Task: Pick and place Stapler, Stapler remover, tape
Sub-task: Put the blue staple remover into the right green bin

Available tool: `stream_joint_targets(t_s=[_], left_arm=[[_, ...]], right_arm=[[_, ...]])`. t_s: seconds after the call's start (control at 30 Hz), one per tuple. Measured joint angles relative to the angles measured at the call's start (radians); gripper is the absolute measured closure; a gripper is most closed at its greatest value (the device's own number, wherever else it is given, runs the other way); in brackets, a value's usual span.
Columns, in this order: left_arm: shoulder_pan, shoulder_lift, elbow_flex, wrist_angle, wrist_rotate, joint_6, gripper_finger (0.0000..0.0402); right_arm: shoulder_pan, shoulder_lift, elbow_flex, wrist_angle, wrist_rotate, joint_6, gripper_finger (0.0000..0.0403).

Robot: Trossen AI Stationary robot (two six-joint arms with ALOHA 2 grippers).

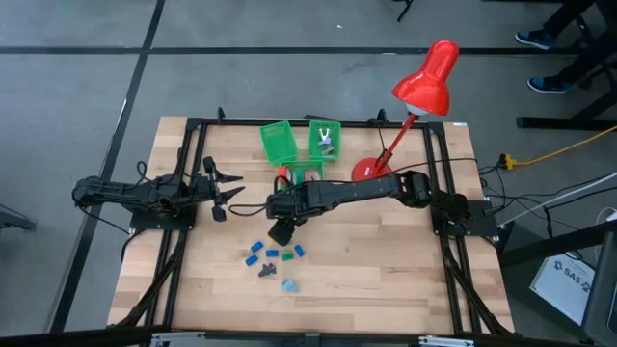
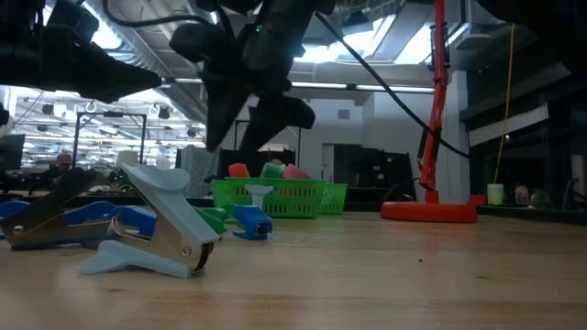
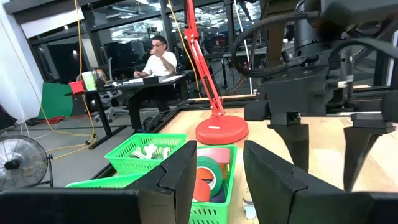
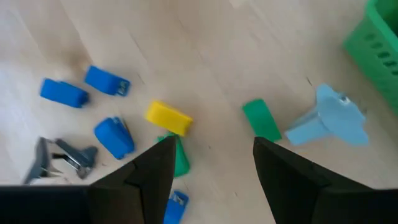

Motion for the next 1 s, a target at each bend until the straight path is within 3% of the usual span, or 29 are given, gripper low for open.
stream_joint_targets(t_s=[0.63,1.0], left_arm=[[0.000,0.000,0.000,0.000,0.000,0.000,0.0274],[0.000,0.000,0.000,0.000,0.000,0.000,0.0274]], right_arm=[[0.000,0.000,0.001,0.194,0.000,0.000,0.0183],[0.000,0.000,0.001,-0.026,0.010,-0.002,0.0182]])
